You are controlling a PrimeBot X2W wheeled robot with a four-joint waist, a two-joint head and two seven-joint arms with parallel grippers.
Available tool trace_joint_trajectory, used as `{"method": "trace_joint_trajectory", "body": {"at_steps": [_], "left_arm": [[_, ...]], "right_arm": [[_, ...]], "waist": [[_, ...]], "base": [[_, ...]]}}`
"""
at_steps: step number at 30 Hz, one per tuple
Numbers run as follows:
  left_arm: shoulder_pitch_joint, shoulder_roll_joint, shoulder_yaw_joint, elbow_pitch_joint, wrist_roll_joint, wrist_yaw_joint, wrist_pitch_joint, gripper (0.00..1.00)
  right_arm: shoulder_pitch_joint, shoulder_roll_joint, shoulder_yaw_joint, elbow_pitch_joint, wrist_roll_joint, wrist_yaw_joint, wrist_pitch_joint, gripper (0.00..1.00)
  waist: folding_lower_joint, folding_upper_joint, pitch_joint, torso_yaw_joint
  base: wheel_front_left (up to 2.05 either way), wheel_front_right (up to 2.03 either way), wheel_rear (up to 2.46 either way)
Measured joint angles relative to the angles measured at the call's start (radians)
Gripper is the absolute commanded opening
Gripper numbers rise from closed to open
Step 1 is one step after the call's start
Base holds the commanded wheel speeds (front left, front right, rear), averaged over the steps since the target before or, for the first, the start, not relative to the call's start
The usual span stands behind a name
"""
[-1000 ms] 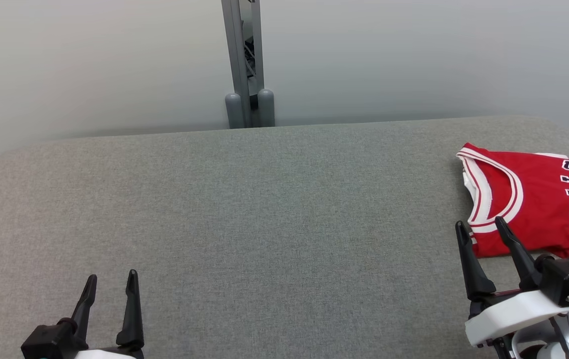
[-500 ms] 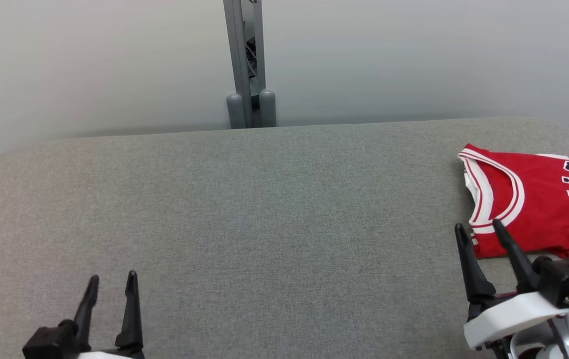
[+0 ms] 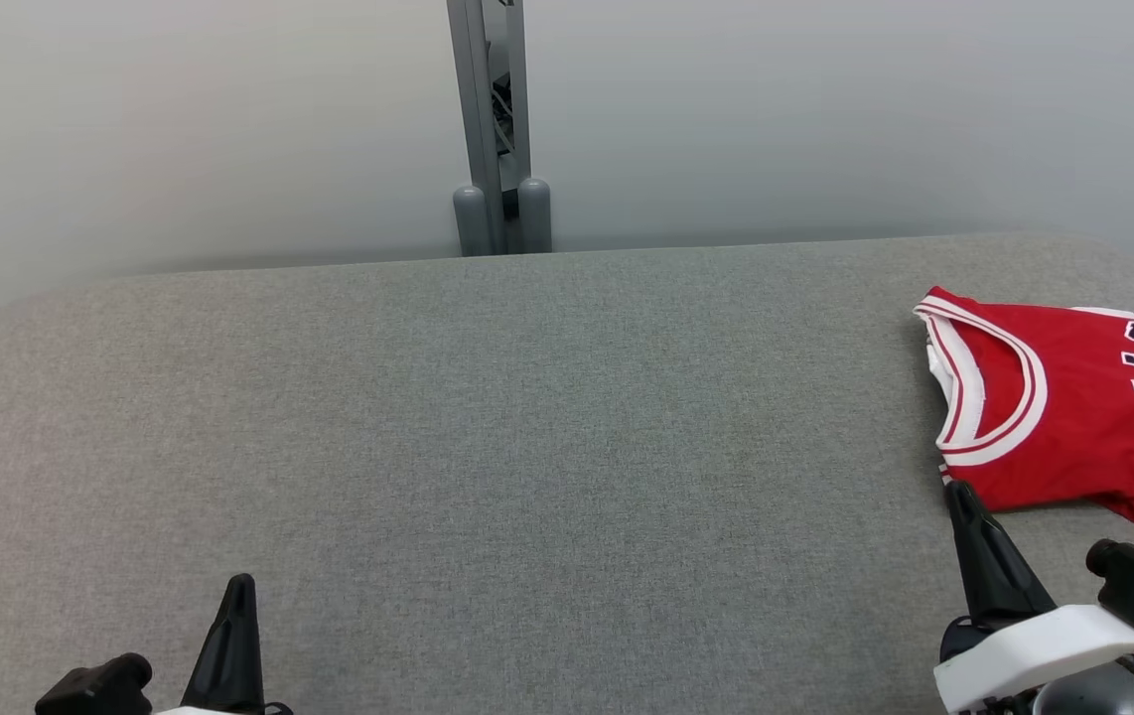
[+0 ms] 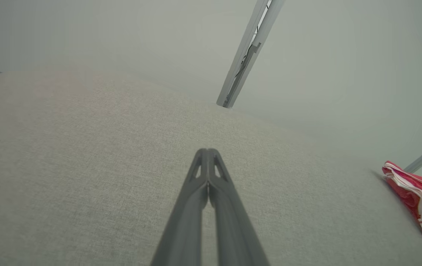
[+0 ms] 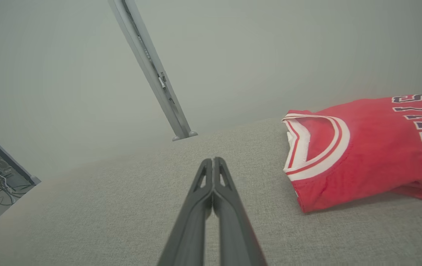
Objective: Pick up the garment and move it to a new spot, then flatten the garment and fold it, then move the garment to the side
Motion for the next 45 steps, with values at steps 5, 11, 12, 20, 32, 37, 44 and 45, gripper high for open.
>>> {"method": "trace_joint_trajectory", "body": {"at_steps": [5, 11, 12, 20, 32, 37, 44, 45], "left_arm": [[-0.006, -0.01, 0.016, 0.004, -0.071, -0.021, 0.016, 0.0], [-0.018, -0.021, 0.034, 0.007, -0.154, -0.044, 0.034, 0.0], [-0.019, -0.022, 0.036, 0.008, -0.166, -0.048, 0.038, 0.0], [-0.033, -0.039, 0.059, 0.013, -0.262, -0.076, 0.06, 0.0], [-0.046, -0.057, 0.089, 0.018, -0.394, -0.114, 0.089, 0.0], [-0.057, -0.067, 0.099, 0.019, -0.441, -0.128, 0.103, 0.0], [-0.062, -0.076, 0.115, 0.022, -0.508, -0.147, 0.118, 0.0], [-0.062, -0.077, 0.118, 0.023, -0.519, -0.153, 0.121, 0.0]], "right_arm": [[0.0, -0.004, -0.006, 0.004, 0.092, 0.0, 0.013, 0.0], [-0.001, -0.007, -0.015, 0.008, 0.197, 0.0, 0.027, 0.0], [-0.001, -0.008, -0.016, 0.009, 0.213, 0.0, 0.029, 0.0], [-0.004, -0.014, -0.029, 0.013, 0.339, 0.0, 0.047, 0.0], [-0.005, -0.021, -0.044, 0.019, 0.507, 0.0, 0.073, 0.0], [-0.005, -0.022, -0.052, 0.021, 0.571, 0.0, 0.083, 0.0], [-0.006, -0.025, -0.061, 0.023, 0.655, 0.0, 0.096, 0.0], [-0.006, -0.026, -0.062, 0.024, 0.667, 0.0, 0.099, 0.0]], "waist": [[0.0, 0.0, 0.0, 0.001], [0.0, 0.0, 0.0, 0.002], [0.0, 0.0, 0.0, 0.002], [0.0, 0.0, 0.0, 0.004], [0.0, 0.0, 0.0, 0.006], [0.0, 0.0, 0.0, 0.007], [0.0, 0.0, 0.0, 0.008], [0.0, 0.0, 0.0, 0.008]], "base": [[0.0, 0.0, 0.0], [0.0, 0.0, 0.0], [0.0, 0.0, 0.0], [0.0, 0.0, 0.0], [0.0, 0.0, 0.0], [0.0, 0.0, 0.0], [0.0, 0.0, 0.0], [0.0, 0.0, 0.0]]}}
